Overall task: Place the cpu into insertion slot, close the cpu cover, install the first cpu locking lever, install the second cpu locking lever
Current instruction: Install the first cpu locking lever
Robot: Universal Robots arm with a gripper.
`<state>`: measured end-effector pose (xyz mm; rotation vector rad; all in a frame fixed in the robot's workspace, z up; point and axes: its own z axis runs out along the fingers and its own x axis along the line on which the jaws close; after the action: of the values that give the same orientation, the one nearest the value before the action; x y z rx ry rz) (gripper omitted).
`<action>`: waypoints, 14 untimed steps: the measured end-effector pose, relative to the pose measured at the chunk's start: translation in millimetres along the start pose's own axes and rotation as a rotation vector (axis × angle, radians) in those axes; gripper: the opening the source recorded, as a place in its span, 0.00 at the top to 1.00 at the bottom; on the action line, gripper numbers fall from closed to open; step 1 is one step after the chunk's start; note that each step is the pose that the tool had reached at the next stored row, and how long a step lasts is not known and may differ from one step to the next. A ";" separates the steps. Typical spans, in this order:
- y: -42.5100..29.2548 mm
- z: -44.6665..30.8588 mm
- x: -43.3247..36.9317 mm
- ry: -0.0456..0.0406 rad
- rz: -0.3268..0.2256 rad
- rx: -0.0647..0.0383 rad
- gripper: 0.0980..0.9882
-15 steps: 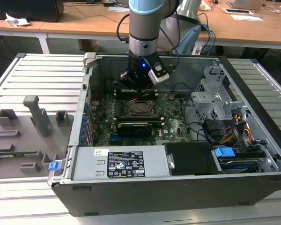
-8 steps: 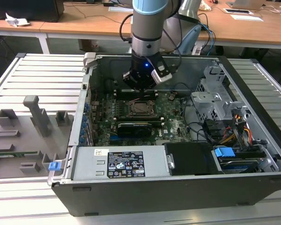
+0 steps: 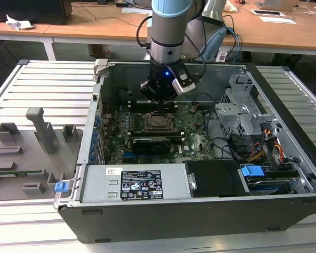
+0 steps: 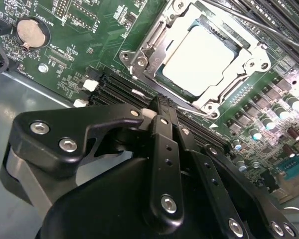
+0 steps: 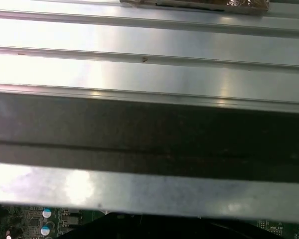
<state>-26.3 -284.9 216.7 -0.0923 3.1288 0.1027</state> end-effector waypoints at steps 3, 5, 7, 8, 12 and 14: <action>0.3 0.9 -1.9 -0.0001 0.000 0.000 0.99; 0.5 1.3 -2.7 0.0000 0.000 0.000 0.99; 1.5 2.4 -5.4 0.0001 0.000 0.001 0.99; 2.5 3.7 -7.8 0.0001 0.000 0.002 0.99; 2.5 6.9 -10.1 0.0007 0.000 0.012 0.99; 2.5 7.8 -10.2 0.0008 0.000 0.015 0.99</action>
<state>-16.2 -281.3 209.2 -0.0926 3.1299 0.0798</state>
